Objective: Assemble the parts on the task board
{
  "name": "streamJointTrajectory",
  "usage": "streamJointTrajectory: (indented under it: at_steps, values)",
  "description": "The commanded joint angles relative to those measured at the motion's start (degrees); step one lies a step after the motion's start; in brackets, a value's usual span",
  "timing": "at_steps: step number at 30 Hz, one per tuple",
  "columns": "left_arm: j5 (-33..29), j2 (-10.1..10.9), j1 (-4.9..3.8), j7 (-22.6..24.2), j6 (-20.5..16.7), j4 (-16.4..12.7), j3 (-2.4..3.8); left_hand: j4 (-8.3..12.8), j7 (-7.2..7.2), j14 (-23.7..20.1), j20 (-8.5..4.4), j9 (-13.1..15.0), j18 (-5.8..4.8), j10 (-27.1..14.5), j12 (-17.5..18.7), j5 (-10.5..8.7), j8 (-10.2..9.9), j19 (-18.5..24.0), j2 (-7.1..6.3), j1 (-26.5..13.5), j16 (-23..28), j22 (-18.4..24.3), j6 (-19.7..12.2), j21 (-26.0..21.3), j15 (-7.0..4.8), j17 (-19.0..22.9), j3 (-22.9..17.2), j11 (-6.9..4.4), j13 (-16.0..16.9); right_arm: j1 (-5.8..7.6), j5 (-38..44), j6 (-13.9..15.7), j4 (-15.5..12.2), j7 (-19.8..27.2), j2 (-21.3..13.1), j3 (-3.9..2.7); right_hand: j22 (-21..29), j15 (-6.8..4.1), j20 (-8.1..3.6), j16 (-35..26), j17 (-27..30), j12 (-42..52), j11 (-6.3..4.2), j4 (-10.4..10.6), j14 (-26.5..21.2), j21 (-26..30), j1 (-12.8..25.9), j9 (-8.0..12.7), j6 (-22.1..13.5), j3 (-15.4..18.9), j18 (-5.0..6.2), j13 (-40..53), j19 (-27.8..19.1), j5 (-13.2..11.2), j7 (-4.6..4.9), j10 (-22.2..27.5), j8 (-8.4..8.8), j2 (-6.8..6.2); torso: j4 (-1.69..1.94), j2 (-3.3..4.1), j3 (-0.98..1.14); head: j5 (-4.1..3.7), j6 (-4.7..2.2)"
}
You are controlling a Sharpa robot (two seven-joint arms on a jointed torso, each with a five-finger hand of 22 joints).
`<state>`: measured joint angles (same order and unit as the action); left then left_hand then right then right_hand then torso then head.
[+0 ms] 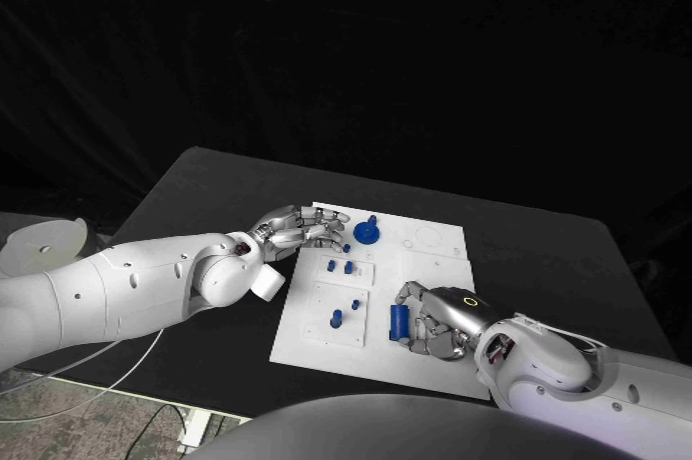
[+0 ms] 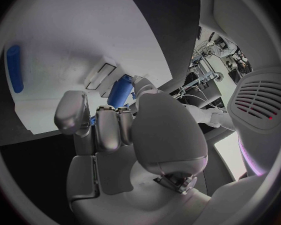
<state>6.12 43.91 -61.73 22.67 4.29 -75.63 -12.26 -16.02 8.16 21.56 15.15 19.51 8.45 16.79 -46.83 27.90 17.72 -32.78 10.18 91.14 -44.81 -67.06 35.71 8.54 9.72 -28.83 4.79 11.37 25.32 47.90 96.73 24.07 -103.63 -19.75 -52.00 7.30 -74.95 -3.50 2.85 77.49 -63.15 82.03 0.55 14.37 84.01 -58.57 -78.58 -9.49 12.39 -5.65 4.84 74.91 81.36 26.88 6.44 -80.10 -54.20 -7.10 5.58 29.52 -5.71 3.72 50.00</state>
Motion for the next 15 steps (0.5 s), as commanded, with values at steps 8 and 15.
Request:
streamJointTrajectory:
  at_steps: [8, 15]
  values:
    - [-0.24, -0.09, 0.1, -0.21, 1.73, 0.01, 0.05, 0.1, 0.24, 0.14, 0.45, -0.11, 0.7, 0.12, -0.32, 0.37, 0.32, -0.17, 0.64, -0.28, -0.35, -0.14, -0.39, -0.33, 0.7, 0.04, -0.46, 0.51, -0.18, -0.08, 1.57, -1.31, 0.09, 0.12, 0.26, 0.01, -7.31, -0.03, -0.17, -0.25, 0.15, -0.49, -0.17, -1.59, 0.66, 0.47, -1.95, -0.55, -0.79, -1.28, 1.02, 0.67, -0.27, 5.32, -0.09, 0.69, -1.26, -0.78, -0.03, 0.05, 0.01, 0.09, 0.0]
    - [-0.24, -0.1, 0.12, -0.28, 1.89, 0.01, 0.05, 0.1, 0.27, 0.22, 0.48, -0.12, 0.68, 0.22, -0.34, 0.38, 0.35, -0.18, 0.65, -0.29, -0.42, -0.17, -0.37, -0.35, 0.77, 0.03, -0.52, 0.59, -0.23, -0.1, 1.39, -0.11, 0.01, 0.55, 0.2, 0.01, -7.48, -0.04, -0.2, 0.1, -0.49, 0.08, -0.16, -1.69, 0.85, -0.22, -1.82, -1.46, 0.0, -2.69, 0.91, 1.5, -0.08, 9.14, -0.1, 0.04, -3.43, -0.72, -0.04, 0.05, 0.02, 0.1, 0.0]
